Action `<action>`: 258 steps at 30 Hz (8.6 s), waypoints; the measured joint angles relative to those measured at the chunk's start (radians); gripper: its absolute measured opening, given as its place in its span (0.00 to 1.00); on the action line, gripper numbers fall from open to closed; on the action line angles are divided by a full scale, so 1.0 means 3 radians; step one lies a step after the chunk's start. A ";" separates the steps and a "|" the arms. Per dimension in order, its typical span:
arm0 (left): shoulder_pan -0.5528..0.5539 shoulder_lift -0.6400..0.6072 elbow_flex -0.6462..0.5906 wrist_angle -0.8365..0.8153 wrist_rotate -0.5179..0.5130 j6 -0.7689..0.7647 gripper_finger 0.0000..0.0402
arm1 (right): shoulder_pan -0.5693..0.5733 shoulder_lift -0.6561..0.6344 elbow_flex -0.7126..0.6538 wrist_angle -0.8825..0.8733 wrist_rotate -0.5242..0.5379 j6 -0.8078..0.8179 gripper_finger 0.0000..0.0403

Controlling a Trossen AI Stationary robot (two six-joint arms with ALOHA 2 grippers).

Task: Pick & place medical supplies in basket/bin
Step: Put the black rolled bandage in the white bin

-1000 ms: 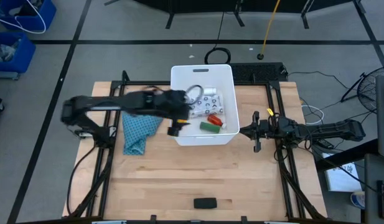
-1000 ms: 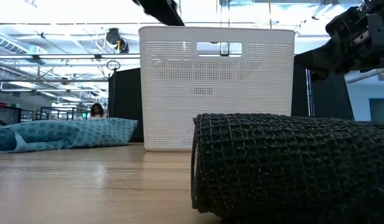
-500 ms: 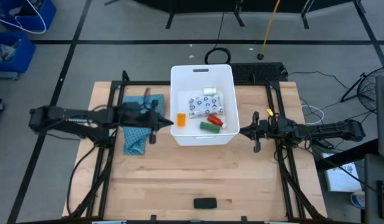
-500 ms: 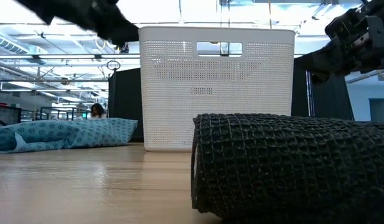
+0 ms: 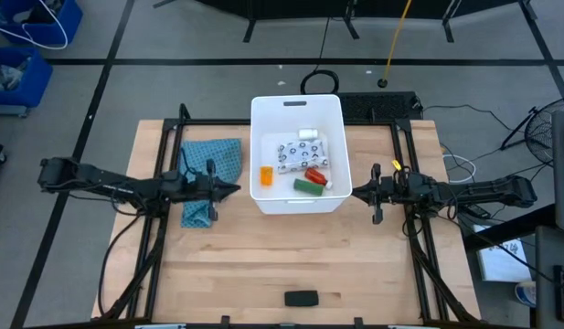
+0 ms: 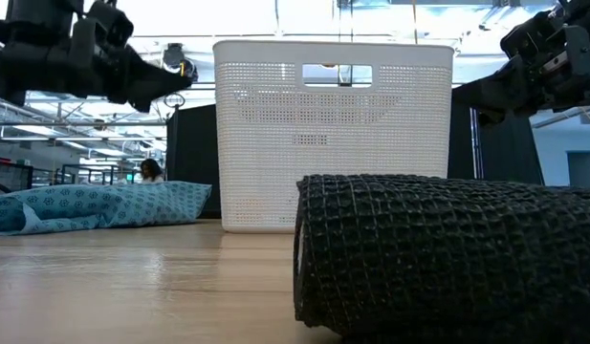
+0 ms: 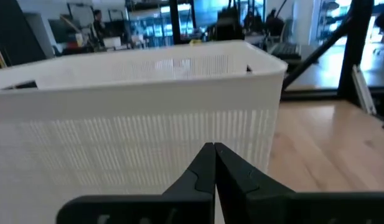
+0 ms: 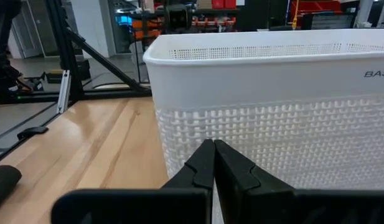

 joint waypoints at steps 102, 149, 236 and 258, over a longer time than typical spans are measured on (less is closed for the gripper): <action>-0.0019 -0.0006 -0.0061 0.0134 0.0007 -0.0458 0.10 | 0.2244 0.4878 0.3410 -0.0730 0.0431 0.1715 0.83; -0.0019 -0.0004 -0.0061 0.0105 0.0007 -0.0439 0.10 | 0.2435 0.4839 0.3408 -0.0087 0.0957 0.1254 0.16; -0.0020 -0.0004 -0.0062 -0.0166 0.0208 -0.0505 0.10 | 0.2473 0.5348 0.4738 -0.2530 0.1455 0.2001 0.24; -0.0019 -0.0004 -0.0062 -0.0152 0.0173 -0.0087 0.10 | 0.2105 0.2505 0.1508 -0.0124 0.1337 0.0255 0.23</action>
